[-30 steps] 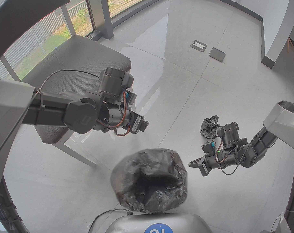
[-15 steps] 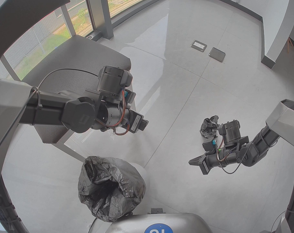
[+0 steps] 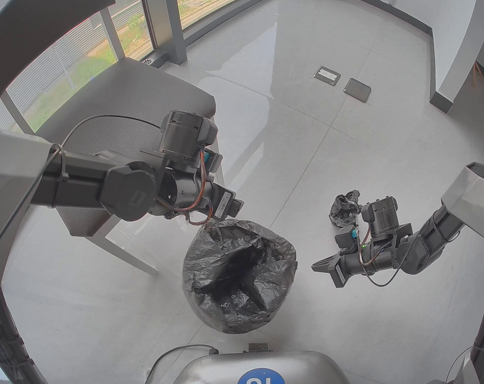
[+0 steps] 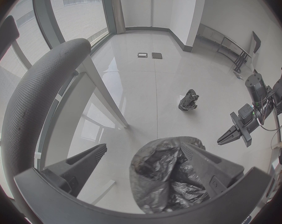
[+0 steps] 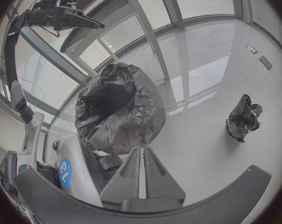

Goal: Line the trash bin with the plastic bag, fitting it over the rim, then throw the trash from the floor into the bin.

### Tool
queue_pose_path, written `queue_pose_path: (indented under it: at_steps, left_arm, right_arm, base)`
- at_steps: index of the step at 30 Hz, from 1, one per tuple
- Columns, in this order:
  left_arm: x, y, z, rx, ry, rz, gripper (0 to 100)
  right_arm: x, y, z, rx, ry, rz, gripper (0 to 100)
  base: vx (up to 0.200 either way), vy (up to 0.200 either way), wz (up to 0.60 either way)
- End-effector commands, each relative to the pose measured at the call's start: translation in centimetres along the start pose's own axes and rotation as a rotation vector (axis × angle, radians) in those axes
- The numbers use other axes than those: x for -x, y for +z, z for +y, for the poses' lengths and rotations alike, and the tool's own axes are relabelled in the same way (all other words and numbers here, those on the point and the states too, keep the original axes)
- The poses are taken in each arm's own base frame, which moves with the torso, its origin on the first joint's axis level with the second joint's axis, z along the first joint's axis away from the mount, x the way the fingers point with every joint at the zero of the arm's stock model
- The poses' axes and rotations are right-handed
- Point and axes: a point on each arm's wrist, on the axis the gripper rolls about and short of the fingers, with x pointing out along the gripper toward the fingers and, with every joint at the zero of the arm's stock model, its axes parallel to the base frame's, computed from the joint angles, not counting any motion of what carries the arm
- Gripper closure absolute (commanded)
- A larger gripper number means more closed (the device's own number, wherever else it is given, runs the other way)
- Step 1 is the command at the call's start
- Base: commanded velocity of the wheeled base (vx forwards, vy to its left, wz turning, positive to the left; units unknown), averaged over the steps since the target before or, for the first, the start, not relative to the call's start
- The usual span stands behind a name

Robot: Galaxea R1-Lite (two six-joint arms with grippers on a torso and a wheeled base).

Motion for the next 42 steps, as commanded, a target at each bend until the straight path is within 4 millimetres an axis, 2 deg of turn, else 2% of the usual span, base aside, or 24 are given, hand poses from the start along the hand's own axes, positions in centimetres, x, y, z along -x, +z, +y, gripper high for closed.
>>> queue_pose_path:
  at_steps: [1,8,9,15,19,25,29,35,42]
  left_arm:
    - [0.1,-0.1,0.0,-0.001,-0.003,0.004,0]
    - [-0.4,-2.1,-0.2,-0.042,0.011,0.074,0]
    - [-0.5,-2.7,0.2,-0.09,0.039,0.102,0]
    - [-0.7,-3.6,1.6,-0.292,0.154,0.175,0]
    - [-0.7,-4.3,1.8,-0.302,0.154,0.199,0]
    - [0.4,-6.8,2.2,-0.308,0.146,0.276,0]
    - [0.4,-8.0,2.0,-0.328,0.161,0.326,0]
    - [-0.3,-8.6,1.6,-0.395,0.18,0.365,0]
    - [0.3,-8.4,1.3,-0.345,0.157,0.338,0]
  right_arm:
    - [0.1,0.2,0.1,0.005,0.001,-0.005,100]
    - [0.4,0.6,0.5,0.016,0.003,-0.016,100]
    - [0.8,1.0,0.7,0.025,0.001,-0.029,100]
    - [1.9,1.5,1.2,0.037,-0.003,-0.049,100]
    - [2.3,1.5,1.5,0.04,-0.002,-0.05,100]
    - [2.9,1.4,2.5,0.049,0.013,-0.048,100]
    - [3.1,1.1,3.2,0.051,0.023,-0.033,100]
    - [3.3,0.0,3.8,0.042,0.019,0.005,100]
    - [4.1,0.3,4.3,0.053,0.018,-0.009,100]
  base:
    - [0.0,0.0,0.0]
    - [0.0,0.0,0.0]
    - [0.0,0.0,0.0]
    - [0.0,0.0,0.0]
    - [0.0,0.0,0.0]
    - [0.0,0.0,0.0]
    - [0.0,0.0,0.0]
    - [0.0,0.0,0.0]
    - [0.0,0.0,0.0]
